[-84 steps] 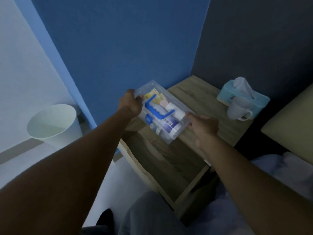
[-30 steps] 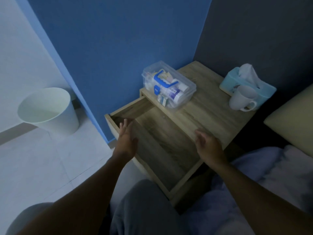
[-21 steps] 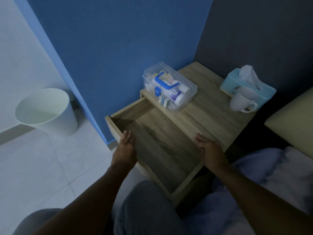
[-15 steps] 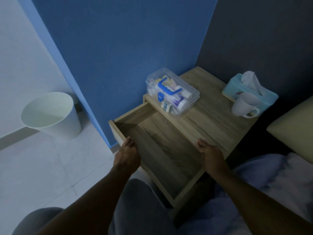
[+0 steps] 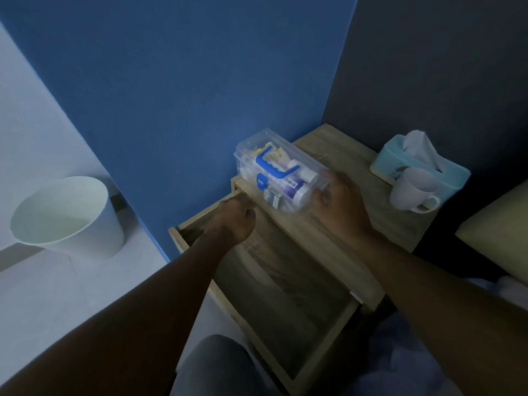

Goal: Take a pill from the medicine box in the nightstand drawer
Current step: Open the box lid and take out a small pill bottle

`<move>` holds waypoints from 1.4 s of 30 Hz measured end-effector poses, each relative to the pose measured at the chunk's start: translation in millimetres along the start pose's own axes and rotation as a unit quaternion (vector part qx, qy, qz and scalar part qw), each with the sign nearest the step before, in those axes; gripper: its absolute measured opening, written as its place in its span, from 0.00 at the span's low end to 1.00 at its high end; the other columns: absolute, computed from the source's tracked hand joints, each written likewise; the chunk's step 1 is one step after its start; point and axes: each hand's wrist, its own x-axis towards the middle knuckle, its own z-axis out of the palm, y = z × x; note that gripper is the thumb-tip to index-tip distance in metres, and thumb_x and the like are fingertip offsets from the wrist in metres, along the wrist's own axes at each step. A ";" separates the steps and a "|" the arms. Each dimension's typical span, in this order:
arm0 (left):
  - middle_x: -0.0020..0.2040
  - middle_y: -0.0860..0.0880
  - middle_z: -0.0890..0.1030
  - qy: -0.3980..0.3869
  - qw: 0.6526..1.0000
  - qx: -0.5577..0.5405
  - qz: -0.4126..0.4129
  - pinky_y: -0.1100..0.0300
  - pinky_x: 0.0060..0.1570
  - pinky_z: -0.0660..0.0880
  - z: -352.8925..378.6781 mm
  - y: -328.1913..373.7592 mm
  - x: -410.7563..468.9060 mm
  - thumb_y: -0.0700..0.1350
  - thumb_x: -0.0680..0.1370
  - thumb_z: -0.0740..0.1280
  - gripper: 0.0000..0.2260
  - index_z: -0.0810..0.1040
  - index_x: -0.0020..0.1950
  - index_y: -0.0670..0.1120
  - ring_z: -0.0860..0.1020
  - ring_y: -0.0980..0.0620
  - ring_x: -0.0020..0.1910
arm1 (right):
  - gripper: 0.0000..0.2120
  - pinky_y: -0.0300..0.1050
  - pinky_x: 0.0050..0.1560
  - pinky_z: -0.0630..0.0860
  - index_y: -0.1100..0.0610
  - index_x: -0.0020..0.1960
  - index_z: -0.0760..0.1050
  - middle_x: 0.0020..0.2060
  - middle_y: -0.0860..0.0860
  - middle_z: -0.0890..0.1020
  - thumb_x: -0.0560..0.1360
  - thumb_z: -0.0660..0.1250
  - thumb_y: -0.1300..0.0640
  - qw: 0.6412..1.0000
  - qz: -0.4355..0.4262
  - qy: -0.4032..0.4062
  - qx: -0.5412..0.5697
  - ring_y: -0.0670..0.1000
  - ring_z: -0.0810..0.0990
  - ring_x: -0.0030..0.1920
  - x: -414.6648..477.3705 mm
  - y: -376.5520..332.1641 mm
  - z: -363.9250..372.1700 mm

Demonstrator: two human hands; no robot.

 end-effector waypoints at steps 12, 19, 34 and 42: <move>0.61 0.41 0.82 0.069 0.932 -0.309 -0.175 0.49 0.61 0.77 19.3 22.2 84.8 0.58 0.77 0.66 0.24 0.80 0.63 0.41 0.80 0.43 0.59 | 0.38 0.54 0.75 0.65 0.58 0.80 0.54 0.79 0.57 0.60 0.79 0.54 0.35 0.996 0.037 -0.062 -0.043 0.56 0.58 0.79 40.3 13.5 36.7; 0.40 0.50 0.85 0.133 0.895 -0.379 -0.192 0.58 0.41 0.82 26.3 15.2 74.8 0.60 0.69 0.75 0.15 0.85 0.42 0.49 0.82 0.52 0.38 | 0.38 0.51 0.74 0.63 0.58 0.80 0.53 0.79 0.57 0.59 0.79 0.56 0.36 0.997 0.028 -0.058 -0.049 0.56 0.57 0.79 39.7 15.4 36.1; 0.57 0.42 0.81 0.067 0.996 -0.053 0.003 0.57 0.45 0.75 34.3 -3.7 52.4 0.46 0.82 0.56 0.20 0.67 0.75 0.51 0.79 0.48 0.49 | 0.61 0.54 0.72 0.67 0.56 0.80 0.50 0.79 0.54 0.60 0.60 0.71 0.26 0.983 0.053 -0.128 -0.122 0.57 0.63 0.76 48.3 13.9 28.5; 0.80 0.38 0.54 -0.021 1.000 0.011 -0.005 0.50 0.74 0.57 21.4 8.7 54.8 0.37 0.78 0.59 0.33 0.46 0.80 0.41 0.55 0.39 0.78 | 0.29 0.22 0.39 0.71 0.50 0.62 0.81 0.51 0.43 0.86 0.64 0.77 0.39 0.994 0.055 -0.063 0.072 0.36 0.82 0.46 70.3 1.5 -28.7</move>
